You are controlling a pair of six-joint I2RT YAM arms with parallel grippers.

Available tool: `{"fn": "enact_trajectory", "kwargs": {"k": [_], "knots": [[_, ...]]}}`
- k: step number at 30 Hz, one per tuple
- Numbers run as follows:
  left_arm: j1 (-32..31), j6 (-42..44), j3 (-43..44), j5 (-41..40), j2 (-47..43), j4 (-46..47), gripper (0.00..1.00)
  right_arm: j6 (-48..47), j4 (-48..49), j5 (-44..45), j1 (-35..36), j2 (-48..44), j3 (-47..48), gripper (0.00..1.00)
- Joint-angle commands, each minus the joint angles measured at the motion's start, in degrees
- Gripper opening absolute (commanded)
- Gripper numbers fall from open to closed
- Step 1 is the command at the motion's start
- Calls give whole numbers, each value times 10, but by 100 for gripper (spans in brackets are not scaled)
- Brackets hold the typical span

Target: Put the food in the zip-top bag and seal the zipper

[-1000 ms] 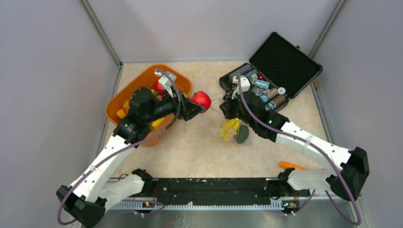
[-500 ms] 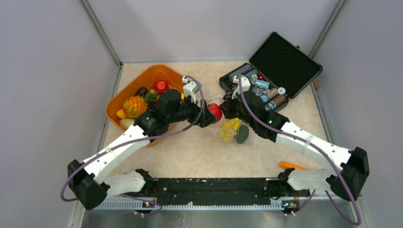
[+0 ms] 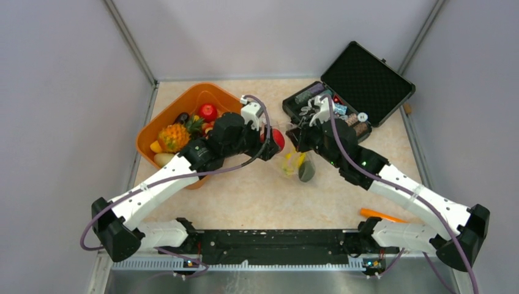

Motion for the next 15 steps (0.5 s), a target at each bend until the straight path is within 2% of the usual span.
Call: {"fn": "enact_trajectory", "kwargs": {"k": [1,2,8,15], "knots": [[-6,10,34,-30,5,-1,55,-10,26,2,4,-19,13,0],[-8,10,39,-27,6,0,60,-12,14,11,6,-16,19,0],[-11,10,62,-24,15,-6,72,-13,2,38,5,-11,18,0],[-13,20,70,-24,17,-25,80,-11,1,37,6,-11,17,0]]}}
